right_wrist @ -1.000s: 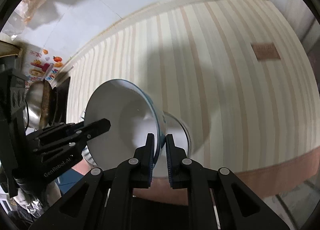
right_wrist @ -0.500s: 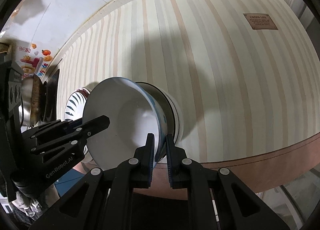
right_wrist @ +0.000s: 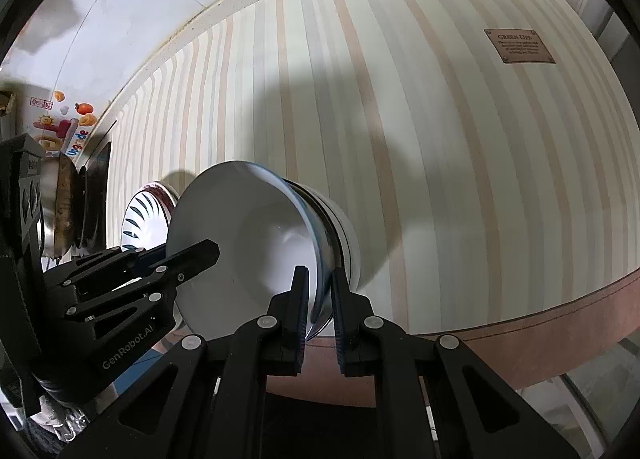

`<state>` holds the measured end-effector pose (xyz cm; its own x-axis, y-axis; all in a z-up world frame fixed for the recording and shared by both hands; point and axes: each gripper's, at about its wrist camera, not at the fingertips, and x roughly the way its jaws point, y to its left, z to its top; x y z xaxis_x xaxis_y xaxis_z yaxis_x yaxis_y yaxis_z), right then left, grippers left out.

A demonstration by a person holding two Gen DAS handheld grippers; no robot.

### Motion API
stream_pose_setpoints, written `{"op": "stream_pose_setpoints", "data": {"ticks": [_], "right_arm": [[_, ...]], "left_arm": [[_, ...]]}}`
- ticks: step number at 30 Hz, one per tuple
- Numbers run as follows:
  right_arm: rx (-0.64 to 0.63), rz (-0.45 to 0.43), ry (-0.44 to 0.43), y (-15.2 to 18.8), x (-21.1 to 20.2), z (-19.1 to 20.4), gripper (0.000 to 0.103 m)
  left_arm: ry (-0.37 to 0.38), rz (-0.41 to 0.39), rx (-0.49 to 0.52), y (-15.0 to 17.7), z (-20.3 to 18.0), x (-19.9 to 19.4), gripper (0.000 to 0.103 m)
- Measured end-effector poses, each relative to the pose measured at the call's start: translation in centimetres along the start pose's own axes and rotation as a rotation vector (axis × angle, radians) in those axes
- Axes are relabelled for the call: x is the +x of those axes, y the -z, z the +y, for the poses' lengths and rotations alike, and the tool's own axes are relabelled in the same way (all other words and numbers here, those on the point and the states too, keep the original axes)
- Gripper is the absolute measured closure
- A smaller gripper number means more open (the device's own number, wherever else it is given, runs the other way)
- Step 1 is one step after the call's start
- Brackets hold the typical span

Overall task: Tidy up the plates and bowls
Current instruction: 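Carry the blue-rimmed bowl and lower it onto the bowl stack, then open both grippers and raise them off the bowl stack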

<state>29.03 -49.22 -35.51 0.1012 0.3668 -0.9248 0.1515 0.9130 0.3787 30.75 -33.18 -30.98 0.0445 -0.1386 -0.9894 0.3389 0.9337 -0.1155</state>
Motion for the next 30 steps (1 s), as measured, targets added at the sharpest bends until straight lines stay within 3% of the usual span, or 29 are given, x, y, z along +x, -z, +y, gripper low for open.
{"op": "stream_pose_setpoints", "data": {"ticks": [13, 16, 18, 21, 22, 25, 30], "right_arm": [[0.029, -0.005, 0.014, -0.3, -0.4, 0.0, 0.086], [0.022, -0.032, 0.005, 0.2, -1.7, 0.7, 0.074], [0.010, -0.057, 0.007, 0.9, -2.9, 1.3, 0.063], [-0.015, -0.108, 0.024, 2.3, -5.0, 2.5, 0.038], [-0.029, -0.130, 0.032, 2.9, -5.8, 2.9, 0.027], [-0.042, -0.179, 0.041, 4.3, -7.9, 3.9, 0.019], [-0.045, -0.231, 0.074, 6.6, -10.9, 4.9, 0.011]], "left_arm": [[-0.002, -0.019, 0.008, 0.2, 0.2, -1.4, 0.088], [0.006, -0.050, 0.011, 0.9, 0.4, -3.4, 0.088], [0.017, -0.074, 0.010, 1.6, 0.6, -4.9, 0.083], [0.032, -0.109, 0.020, 2.5, 0.6, -6.7, 0.073], [0.031, -0.121, 0.025, 2.8, 0.6, -7.4, 0.065], [0.057, -0.141, 0.027, 3.5, 0.7, -9.0, 0.026], [0.068, -0.198, 0.028, 4.8, 0.8, -12.0, 0.022]]}}
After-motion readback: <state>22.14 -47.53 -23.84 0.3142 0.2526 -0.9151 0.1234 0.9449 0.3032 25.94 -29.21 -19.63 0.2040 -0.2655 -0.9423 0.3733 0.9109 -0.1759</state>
